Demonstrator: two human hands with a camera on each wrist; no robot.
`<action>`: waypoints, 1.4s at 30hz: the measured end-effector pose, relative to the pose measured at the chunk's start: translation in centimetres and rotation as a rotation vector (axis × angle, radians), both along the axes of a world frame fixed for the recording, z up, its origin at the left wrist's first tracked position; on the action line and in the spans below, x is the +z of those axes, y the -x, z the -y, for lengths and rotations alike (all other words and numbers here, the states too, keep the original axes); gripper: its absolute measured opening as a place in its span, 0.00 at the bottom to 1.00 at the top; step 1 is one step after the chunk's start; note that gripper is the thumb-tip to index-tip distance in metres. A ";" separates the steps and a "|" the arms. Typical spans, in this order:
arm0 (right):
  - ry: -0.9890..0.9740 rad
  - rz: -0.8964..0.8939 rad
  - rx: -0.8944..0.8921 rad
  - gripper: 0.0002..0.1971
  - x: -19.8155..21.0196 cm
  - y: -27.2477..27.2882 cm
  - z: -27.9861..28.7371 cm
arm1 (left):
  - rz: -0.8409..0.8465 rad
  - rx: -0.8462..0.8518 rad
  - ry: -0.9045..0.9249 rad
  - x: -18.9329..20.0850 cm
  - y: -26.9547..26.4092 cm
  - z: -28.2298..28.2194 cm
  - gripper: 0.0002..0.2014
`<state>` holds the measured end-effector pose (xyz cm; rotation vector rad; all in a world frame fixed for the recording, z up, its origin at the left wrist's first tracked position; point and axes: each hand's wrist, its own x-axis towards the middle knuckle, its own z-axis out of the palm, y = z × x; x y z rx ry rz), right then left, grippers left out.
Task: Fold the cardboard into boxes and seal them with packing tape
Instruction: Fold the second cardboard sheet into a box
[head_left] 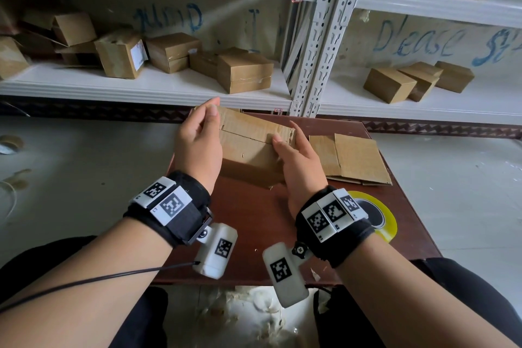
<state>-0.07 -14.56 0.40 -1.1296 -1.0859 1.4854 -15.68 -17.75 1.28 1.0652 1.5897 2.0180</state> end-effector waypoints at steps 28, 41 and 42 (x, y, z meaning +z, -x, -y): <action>0.108 0.464 0.033 0.25 -3.9 -0.4 0.1 | 0.005 -0.162 0.549 -5.8 -0.9 0.7 0.29; 0.051 0.547 0.118 0.39 -5.7 -2.4 0.2 | -0.018 -0.401 0.768 -6.1 0.5 1.2 0.31; 0.057 0.559 0.117 0.38 -5.7 -2.5 0.0 | -0.032 -0.448 0.828 -6.6 0.4 1.1 0.43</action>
